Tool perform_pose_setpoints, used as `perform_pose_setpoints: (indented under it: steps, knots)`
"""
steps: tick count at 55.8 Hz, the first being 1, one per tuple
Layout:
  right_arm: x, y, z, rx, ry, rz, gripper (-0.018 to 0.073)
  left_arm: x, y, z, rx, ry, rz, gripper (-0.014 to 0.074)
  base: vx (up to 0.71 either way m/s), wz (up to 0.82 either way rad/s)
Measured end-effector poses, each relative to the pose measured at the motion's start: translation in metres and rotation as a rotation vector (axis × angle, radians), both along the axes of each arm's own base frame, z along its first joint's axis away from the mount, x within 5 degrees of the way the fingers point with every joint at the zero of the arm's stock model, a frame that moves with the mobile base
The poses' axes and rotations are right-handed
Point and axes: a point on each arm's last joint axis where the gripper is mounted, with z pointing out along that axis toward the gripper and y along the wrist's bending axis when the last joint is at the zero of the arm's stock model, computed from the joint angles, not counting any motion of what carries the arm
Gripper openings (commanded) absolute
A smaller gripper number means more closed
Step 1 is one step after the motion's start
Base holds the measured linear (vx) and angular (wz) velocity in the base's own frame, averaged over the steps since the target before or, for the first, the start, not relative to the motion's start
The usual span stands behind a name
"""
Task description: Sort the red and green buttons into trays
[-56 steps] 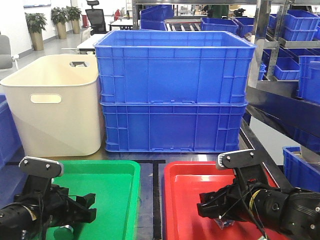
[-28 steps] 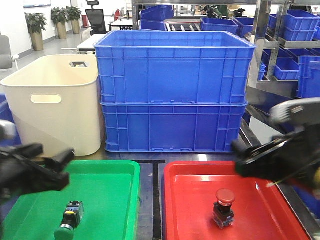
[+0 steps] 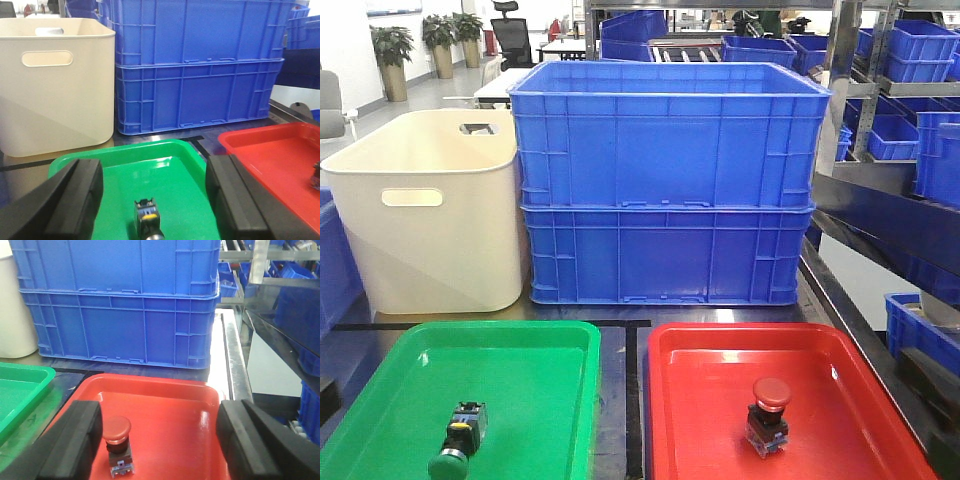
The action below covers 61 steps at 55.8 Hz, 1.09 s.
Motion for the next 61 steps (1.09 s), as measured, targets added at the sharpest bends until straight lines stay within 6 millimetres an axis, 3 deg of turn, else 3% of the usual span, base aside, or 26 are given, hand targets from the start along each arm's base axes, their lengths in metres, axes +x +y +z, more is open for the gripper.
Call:
perform_pose_setpoints:
  steps: [10,39,49,61]
  knots:
    - [-0.005,-0.002,-0.001,0.003,-0.011,0.0,0.0503,-0.013,0.004,0.0,-0.011,-0.031,0.0,0.0556,0.0,0.0]
    - [-0.005,-0.002,-0.001,0.003,-0.01,0.0,0.0503,-0.013,0.005,-0.001,-0.011,-0.032,0.0,0.0556,0.0,0.0]
    - [-0.005,-0.002,-0.001,0.003,-0.01,0.0,0.0503,-0.018,0.009,-0.017,-0.003,-0.018,0.026,0.0554,0.0,0.0]
    - [-0.005,-0.002,-0.001,0.003,-0.01,0.0,0.0503,-0.032,0.028,-0.049,-0.006,-0.04,0.18,0.052,0.0,0.0]
